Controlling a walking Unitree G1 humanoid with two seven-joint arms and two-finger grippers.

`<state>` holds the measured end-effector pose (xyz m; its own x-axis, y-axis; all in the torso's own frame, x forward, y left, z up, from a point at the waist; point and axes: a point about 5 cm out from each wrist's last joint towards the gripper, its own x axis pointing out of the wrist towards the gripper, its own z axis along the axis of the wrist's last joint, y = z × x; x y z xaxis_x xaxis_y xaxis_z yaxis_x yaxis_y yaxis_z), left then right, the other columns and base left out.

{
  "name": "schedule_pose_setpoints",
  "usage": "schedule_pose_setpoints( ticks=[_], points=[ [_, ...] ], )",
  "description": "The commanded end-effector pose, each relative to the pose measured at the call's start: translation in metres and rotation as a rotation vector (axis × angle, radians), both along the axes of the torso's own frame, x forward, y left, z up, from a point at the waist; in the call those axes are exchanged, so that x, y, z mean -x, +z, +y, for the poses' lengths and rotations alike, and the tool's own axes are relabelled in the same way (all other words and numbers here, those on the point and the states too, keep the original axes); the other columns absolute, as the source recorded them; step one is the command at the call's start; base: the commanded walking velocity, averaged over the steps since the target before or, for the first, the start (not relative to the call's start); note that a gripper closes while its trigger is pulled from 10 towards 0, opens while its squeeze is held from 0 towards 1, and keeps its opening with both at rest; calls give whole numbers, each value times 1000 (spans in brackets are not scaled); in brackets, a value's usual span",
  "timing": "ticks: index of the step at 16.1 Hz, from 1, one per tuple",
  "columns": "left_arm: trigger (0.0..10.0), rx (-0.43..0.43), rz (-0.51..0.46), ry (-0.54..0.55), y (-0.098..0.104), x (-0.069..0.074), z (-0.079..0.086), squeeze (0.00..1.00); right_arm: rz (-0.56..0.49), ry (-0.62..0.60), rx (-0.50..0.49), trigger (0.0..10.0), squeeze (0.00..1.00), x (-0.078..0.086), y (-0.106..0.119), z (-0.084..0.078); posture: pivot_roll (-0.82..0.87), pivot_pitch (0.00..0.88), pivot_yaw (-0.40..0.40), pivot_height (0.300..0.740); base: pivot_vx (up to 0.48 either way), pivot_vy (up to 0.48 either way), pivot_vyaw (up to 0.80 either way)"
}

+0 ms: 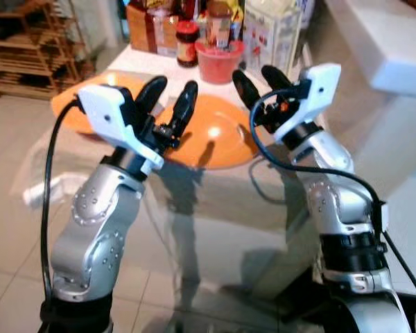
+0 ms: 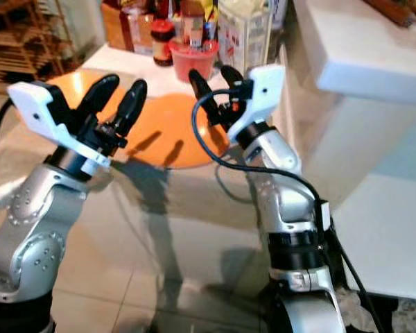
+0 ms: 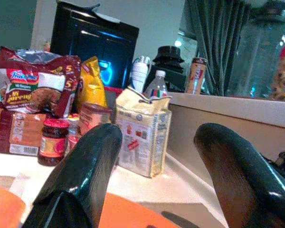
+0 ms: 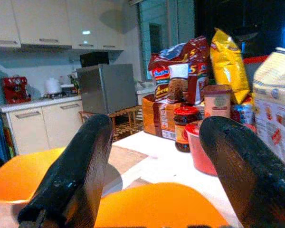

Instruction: Setting the table

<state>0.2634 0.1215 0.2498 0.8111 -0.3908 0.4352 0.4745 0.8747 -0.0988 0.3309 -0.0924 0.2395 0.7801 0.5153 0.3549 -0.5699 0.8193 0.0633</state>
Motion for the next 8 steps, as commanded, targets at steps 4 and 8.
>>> schedule_pose_setpoints(
  ticks=[4,8],
  points=[
    [10000,-63,75,67,-14,7,4,0,113,1,203,10000,0,5,-18,10,-61,187,-33,740,73,0,0],
    [10000,-60,125,105,-17,28,9,0,206,-151,120,10000,0,4,-2,-20,-81,340,-35,740,0,0,0]
  ],
)
